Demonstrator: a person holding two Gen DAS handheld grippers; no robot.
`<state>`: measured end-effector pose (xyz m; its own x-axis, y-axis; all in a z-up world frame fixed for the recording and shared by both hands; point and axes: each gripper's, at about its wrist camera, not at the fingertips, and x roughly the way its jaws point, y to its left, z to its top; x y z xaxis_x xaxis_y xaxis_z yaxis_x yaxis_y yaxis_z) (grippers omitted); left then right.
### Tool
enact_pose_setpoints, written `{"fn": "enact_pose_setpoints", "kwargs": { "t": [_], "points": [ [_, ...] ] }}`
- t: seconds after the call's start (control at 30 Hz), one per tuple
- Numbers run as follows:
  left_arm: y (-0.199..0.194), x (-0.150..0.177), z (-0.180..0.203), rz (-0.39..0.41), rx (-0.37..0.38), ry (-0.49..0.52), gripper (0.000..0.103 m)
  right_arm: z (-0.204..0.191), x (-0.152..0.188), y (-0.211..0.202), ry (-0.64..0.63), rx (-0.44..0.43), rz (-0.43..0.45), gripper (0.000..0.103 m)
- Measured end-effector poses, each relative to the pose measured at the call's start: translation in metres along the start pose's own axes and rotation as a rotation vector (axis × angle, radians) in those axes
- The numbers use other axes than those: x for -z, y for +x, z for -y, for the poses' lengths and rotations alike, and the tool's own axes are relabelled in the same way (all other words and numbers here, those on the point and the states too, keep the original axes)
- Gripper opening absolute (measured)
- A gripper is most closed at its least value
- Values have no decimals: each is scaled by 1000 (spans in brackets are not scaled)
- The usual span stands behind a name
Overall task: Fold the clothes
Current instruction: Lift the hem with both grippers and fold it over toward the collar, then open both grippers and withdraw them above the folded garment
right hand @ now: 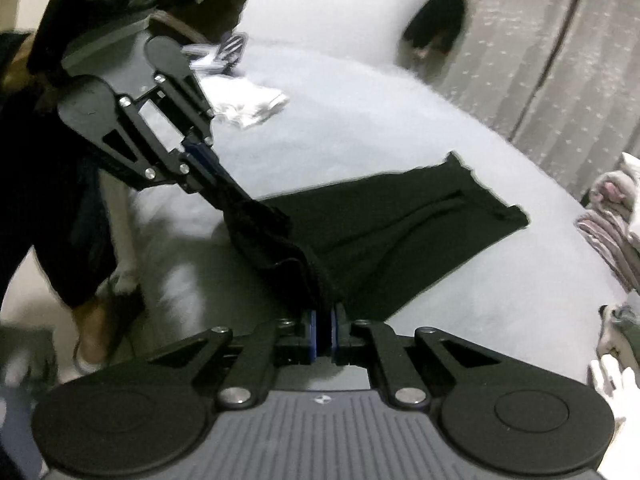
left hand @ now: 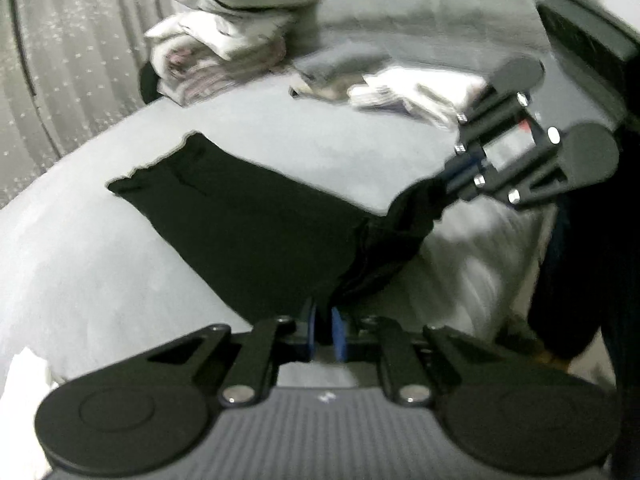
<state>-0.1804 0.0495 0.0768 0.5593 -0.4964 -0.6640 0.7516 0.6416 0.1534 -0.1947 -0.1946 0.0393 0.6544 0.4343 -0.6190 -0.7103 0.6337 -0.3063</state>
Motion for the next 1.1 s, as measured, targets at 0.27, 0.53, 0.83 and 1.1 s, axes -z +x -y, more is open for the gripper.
{"fn": "enact_pose_setpoints", "kwargs": {
  "t": [0.27, 0.53, 0.83, 1.1],
  "points": [
    [23, -63, -80, 56, -77, -154, 8, 71, -53, 29, 126, 66, 77, 6],
    [113, -97, -159, -14, -109, -261, 8, 159, -77, 119, 287, 50, -8, 6],
    [184, -88, -208, -86, -127, -404, 12, 201, -71, 195, 370, 11, -71, 7],
    [178, -77, -235, -12, -156, -545, 52, 213, -61, 195, 452, 84, -51, 24]
  ]
}}
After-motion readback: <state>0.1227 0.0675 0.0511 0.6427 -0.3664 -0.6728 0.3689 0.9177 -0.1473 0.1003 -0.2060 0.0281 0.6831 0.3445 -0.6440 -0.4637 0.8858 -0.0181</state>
